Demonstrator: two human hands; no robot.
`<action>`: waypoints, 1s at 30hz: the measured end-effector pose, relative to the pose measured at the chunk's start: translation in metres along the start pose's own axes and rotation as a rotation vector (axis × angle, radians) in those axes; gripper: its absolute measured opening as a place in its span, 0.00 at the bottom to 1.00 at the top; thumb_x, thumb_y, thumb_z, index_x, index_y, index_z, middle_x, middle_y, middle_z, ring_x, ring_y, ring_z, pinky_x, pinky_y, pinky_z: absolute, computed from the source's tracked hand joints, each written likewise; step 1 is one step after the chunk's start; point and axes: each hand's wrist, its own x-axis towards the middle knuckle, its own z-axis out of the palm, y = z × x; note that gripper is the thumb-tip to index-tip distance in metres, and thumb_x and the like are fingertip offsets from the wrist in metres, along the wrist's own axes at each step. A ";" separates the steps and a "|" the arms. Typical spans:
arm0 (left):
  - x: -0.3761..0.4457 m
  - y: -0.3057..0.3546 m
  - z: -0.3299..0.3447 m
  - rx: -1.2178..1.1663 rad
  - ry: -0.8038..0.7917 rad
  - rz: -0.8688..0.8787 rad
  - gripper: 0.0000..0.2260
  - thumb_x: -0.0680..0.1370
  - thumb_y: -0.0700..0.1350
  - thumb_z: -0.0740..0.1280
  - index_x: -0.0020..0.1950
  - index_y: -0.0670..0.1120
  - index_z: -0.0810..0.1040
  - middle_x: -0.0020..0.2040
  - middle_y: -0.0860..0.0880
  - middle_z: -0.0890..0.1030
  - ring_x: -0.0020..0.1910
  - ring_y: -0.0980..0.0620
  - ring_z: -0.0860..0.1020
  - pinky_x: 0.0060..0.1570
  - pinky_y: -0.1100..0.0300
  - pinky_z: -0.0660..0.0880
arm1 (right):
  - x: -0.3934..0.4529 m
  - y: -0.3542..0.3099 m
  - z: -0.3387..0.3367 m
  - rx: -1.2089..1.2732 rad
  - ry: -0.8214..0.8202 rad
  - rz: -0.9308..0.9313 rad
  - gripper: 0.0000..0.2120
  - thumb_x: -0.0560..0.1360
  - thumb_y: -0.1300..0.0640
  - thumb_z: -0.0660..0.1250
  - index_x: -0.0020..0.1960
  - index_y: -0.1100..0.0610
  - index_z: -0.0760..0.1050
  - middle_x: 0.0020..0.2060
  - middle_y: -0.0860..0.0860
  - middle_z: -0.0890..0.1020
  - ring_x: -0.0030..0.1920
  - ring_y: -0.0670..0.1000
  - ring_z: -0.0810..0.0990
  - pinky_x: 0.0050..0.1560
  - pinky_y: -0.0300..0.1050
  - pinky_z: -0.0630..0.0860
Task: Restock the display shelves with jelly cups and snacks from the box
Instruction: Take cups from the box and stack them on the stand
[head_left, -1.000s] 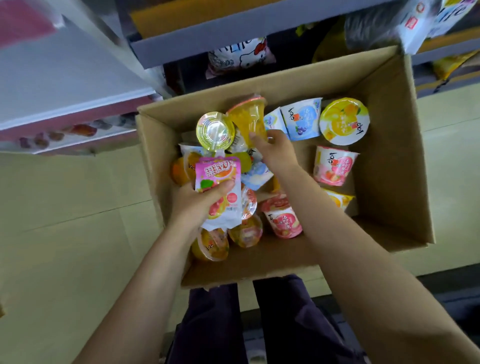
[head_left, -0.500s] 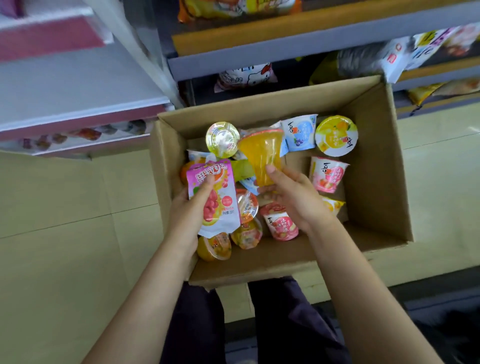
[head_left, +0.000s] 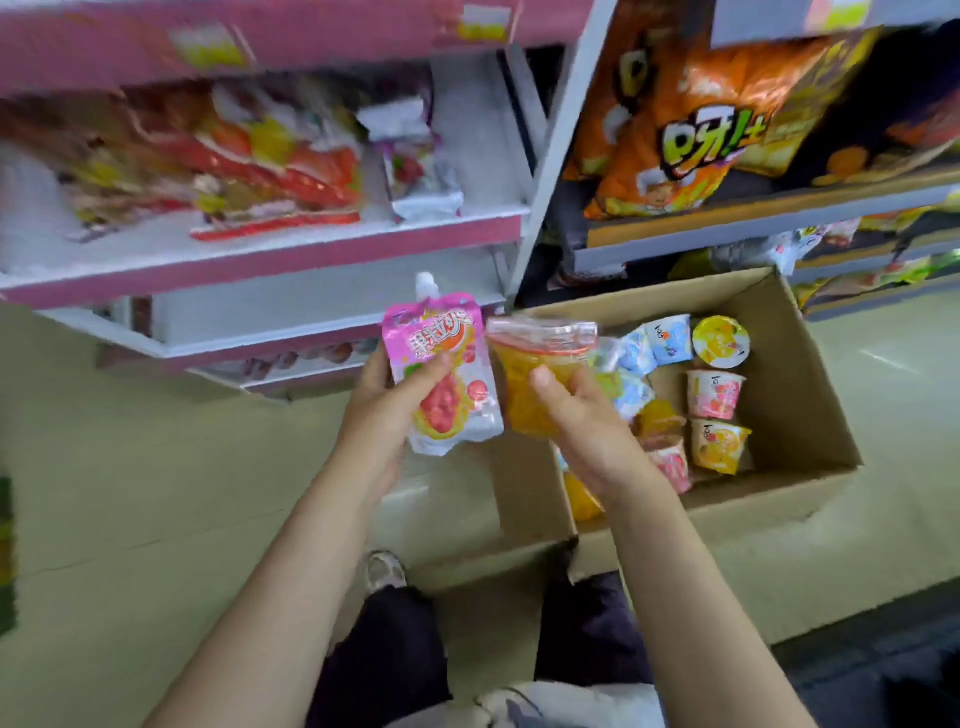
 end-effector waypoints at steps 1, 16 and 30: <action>-0.009 0.023 -0.020 0.010 -0.006 0.036 0.18 0.70 0.41 0.74 0.60 0.45 0.79 0.49 0.48 0.86 0.47 0.49 0.85 0.46 0.55 0.82 | -0.007 -0.012 0.026 -0.013 0.020 -0.031 0.19 0.77 0.47 0.69 0.64 0.51 0.70 0.50 0.38 0.81 0.49 0.32 0.80 0.48 0.28 0.74; -0.096 0.251 -0.159 0.029 0.208 0.450 0.28 0.59 0.58 0.77 0.57 0.51 0.81 0.49 0.50 0.86 0.48 0.50 0.84 0.53 0.52 0.79 | -0.051 -0.213 0.228 -0.300 -0.196 -0.526 0.41 0.58 0.48 0.83 0.66 0.44 0.68 0.60 0.53 0.80 0.55 0.48 0.82 0.57 0.49 0.80; -0.011 0.329 -0.177 0.104 0.375 0.510 0.11 0.76 0.46 0.74 0.56 0.54 0.78 0.51 0.53 0.84 0.50 0.53 0.84 0.48 0.57 0.79 | 0.101 -0.311 0.289 -0.370 -0.047 -0.625 0.35 0.65 0.54 0.82 0.64 0.48 0.64 0.51 0.40 0.76 0.48 0.40 0.78 0.54 0.44 0.78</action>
